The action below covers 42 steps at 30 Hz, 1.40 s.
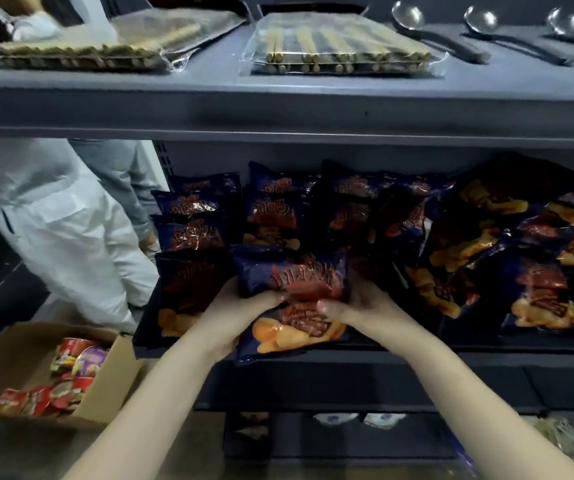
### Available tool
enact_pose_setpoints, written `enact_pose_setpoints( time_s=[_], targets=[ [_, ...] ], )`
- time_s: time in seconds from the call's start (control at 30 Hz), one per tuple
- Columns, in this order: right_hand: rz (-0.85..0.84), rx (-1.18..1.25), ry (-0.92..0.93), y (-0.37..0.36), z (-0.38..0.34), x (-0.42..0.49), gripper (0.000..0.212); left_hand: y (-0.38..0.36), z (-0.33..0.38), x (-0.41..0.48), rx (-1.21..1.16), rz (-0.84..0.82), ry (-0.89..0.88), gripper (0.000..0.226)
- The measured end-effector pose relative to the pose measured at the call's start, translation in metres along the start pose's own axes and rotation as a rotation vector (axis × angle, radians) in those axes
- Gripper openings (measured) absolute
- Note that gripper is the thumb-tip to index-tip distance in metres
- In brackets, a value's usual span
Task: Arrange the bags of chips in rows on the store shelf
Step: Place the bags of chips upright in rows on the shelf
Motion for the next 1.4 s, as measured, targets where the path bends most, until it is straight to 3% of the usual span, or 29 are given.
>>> enact_pose_setpoints(
  time_s=[0.07,0.2,0.3,0.4,0.47,0.63,0.73,0.87,1.03,1.2,1.3,1.4],
  targets=[
    [-0.122,-0.092,-0.066,0.0,0.012,-0.002,0.041,-0.001,-0.01,-0.001,0.019,-0.021,0.035,0.028],
    [-0.046,-0.073,-0.101,-0.004,0.023,-0.004,0.043,0.0,-0.021,-0.001,-0.03,0.002,0.098,0.027],
    [0.035,-0.048,-0.091,-0.003,0.025,-0.003,0.037,0.006,-0.017,0.004,0.056,0.049,0.035,0.032],
    [0.127,-0.006,-0.03,-0.001,0.019,-0.001,0.037,0.009,-0.008,0.005,0.278,-0.041,-0.023,0.07],
    [0.183,0.01,-0.007,-0.001,0.016,0.0,0.043,0.008,-0.002,0.004,0.431,-0.06,-0.069,0.078],
    [0.2,0.254,-0.102,-0.003,0.023,-0.002,0.047,0.014,-0.013,0.005,0.45,-0.045,-0.069,0.069],
    [0.195,0.192,-0.084,-0.005,0.026,-0.004,0.047,0.017,-0.028,0.003,0.433,-0.095,-0.034,0.066],
    [0.21,0.179,-0.039,-0.005,0.017,0.0,0.075,0.02,-0.022,0.006,0.434,-0.116,-0.05,0.066],
    [0.385,0.165,0.032,0.014,0.004,0.027,0.061,0.029,0.018,0.014,0.498,0.036,-0.191,0.07],
    [0.56,0.103,0.003,0.035,0.019,0.053,0.056,0.07,0.018,0.002,0.962,0.522,-0.446,0.081],
    [0.562,0.074,-0.051,0.029,0.029,0.071,0.059,0.092,-0.012,0.004,1.119,0.596,-0.308,0.103],
    [0.555,0.02,-0.078,0.016,0.037,0.09,0.058,0.106,-0.027,0.009,1.088,0.59,-0.221,0.109]
  ],
)
Point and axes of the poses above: each hand's wrist, its own x-axis towards the middle knuckle, its own y-axis out of the back of the hand, z = x × y, the point moved 4 cm from there along x, towards the middle knuckle, and after that the axes turned 7 degrees about y, right-handed, at the moved point
